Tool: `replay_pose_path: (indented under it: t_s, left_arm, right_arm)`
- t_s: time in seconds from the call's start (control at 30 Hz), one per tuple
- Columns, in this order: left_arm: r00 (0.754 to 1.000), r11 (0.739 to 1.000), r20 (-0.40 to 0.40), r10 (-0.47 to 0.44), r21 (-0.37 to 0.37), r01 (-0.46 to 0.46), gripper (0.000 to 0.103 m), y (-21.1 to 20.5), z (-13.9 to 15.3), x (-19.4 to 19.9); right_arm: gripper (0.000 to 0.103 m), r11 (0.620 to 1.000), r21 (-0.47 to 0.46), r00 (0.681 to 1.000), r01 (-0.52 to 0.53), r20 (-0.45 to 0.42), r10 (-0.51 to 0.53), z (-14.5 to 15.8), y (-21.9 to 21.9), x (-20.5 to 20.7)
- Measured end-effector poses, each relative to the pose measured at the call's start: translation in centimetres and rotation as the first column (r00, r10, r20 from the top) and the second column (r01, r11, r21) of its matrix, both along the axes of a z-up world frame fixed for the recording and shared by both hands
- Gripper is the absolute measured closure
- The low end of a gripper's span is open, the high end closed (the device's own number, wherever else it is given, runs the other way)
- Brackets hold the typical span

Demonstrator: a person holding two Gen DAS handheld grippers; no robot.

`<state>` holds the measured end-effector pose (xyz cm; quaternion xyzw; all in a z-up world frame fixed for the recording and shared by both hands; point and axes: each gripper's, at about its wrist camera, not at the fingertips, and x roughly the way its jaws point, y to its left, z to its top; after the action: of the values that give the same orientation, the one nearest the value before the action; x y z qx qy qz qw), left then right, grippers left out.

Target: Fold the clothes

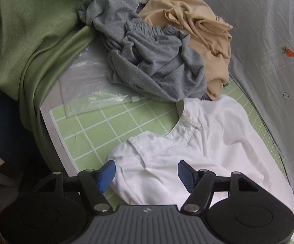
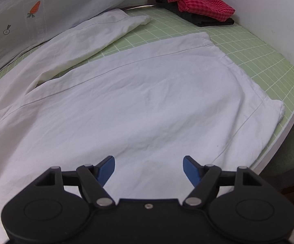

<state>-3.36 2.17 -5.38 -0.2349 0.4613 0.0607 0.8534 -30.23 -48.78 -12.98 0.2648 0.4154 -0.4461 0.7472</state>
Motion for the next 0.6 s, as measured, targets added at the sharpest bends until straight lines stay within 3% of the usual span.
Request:
replay_pose_path:
  t_s: [0.17,0.4,0.6]
  left_arm:
    - [0.994,0.998,0.105,-0.034,0.052,0.028,0.027,-2.6,3.2,1.4]
    - [0.996,0.997,0.057,-0.074,0.016,0.073,0.026,-7.9,2.1,4.2]
    - [0.984,0.983,-0.013,-0.18,0.033,0.18,0.026,-14.1,0.2,8.0]
  right_arm:
    - [0.027,1.0,0.021,0.999,0.022,0.034,-0.023,-0.3,-2.7,0.4]
    - [0.021,1.0,0.007,0.996,0.022,0.084,-0.023,0.0,-6.4,1.9]
    - [0.019,0.998,-0.018,0.986,0.066,0.153,-0.063,0.8,-11.7,3.6]
